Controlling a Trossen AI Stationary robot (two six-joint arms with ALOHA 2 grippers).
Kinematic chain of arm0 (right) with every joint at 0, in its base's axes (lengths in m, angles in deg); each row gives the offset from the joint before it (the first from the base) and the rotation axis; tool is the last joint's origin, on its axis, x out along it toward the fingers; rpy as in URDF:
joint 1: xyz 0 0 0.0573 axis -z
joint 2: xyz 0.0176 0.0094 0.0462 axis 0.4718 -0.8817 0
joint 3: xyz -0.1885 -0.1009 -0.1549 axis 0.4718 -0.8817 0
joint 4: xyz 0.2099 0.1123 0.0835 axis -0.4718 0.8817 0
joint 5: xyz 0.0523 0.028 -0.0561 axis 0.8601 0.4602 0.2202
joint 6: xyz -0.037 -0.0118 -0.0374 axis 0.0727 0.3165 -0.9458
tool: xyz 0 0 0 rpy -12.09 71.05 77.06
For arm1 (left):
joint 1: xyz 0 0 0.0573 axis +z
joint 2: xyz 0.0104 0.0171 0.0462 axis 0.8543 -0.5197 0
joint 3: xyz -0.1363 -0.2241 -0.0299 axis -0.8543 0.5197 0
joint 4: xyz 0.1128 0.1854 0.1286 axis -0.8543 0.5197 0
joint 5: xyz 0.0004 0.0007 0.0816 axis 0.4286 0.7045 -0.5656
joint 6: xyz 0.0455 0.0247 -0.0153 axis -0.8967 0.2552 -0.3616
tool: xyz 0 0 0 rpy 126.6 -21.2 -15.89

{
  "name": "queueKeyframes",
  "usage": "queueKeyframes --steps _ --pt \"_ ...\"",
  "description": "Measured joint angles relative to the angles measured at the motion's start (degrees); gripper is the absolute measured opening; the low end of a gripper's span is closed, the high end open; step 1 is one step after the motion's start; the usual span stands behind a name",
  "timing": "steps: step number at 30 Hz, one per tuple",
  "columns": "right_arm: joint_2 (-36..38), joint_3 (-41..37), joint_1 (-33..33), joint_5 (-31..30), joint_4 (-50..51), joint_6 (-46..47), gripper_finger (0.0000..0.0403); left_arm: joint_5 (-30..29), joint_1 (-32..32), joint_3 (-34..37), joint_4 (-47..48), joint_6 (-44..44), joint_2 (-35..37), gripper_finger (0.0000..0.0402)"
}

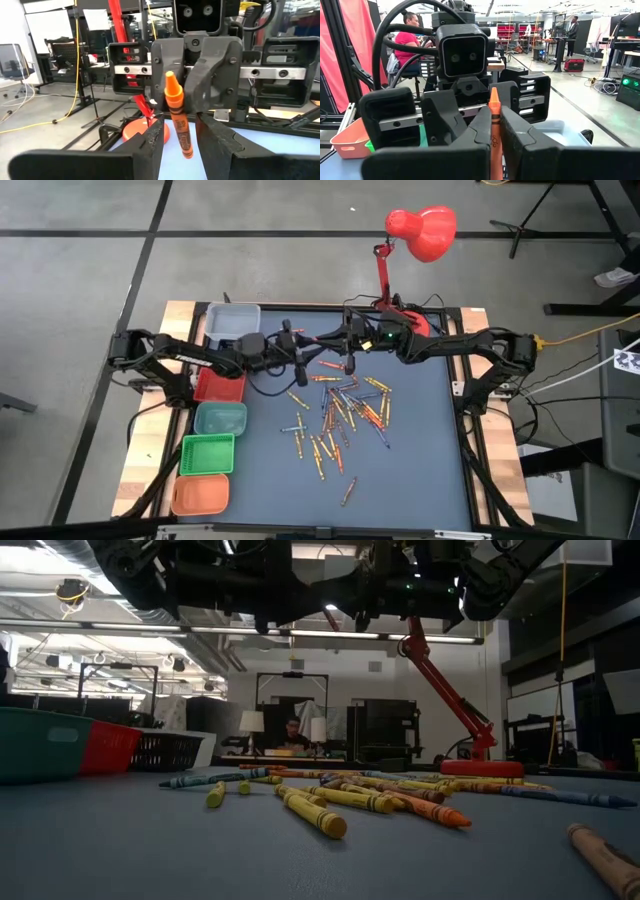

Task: Sort crayons
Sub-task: Put the orange crayon into the transparent bin

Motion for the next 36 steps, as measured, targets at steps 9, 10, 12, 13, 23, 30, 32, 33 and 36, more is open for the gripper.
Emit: queueKeyframes --steps 9,10,12,13,23,30,32,33,36 --pt "0.00 0.00 0.00 -0.04 0.04 0.01 0.0017 0.09 0.00 0.00 0.02 0.00 0.00 0.0085" --pt "0.00 0.00 0.00 -0.07 0.06 0.00 0.0017 0.09 0.00 0.00 0.02 0.00 0.00 0.0078" --pt "0.00 0.00 0.00 -0.07 0.08 0.00 0.0017 0.09 0.00 0.00 0.04 0.00 0.00 0.0064" --pt "0.00 0.00 0.00 -0.07 0.08 0.00 0.0017 0.07 0.00 0.00 0.04 0.01 0.00 0.0055" --pt "0.00 0.00 0.00 -0.39 0.13 -0.15 0.0017 -0.33 0.02 0.04 0.04 0.27 0.02 0.0005" --pt "0.00 0.00 0.03 -3.35 1.83 0.09 0.0084 -0.57 1.05 0.04 2.06 0.15 1.04 0.0009" --pt "0.00 0.00 0.09 -5.85 2.65 0.03 0.0111 -0.59 1.64 0.04 4.49 0.18 2.13 0.0009" --pt "0.00 0.00 0.14 -7.23 3.40 -0.11 0.0123 -0.63 1.93 0.04 6.12 0.33 2.74 0.0009" --pt "0.10 0.00 0.57 -9.77 6.76 -1.51 0.0149 -0.60 2.96 0.05 12.19 0.52 4.91 0.0009"
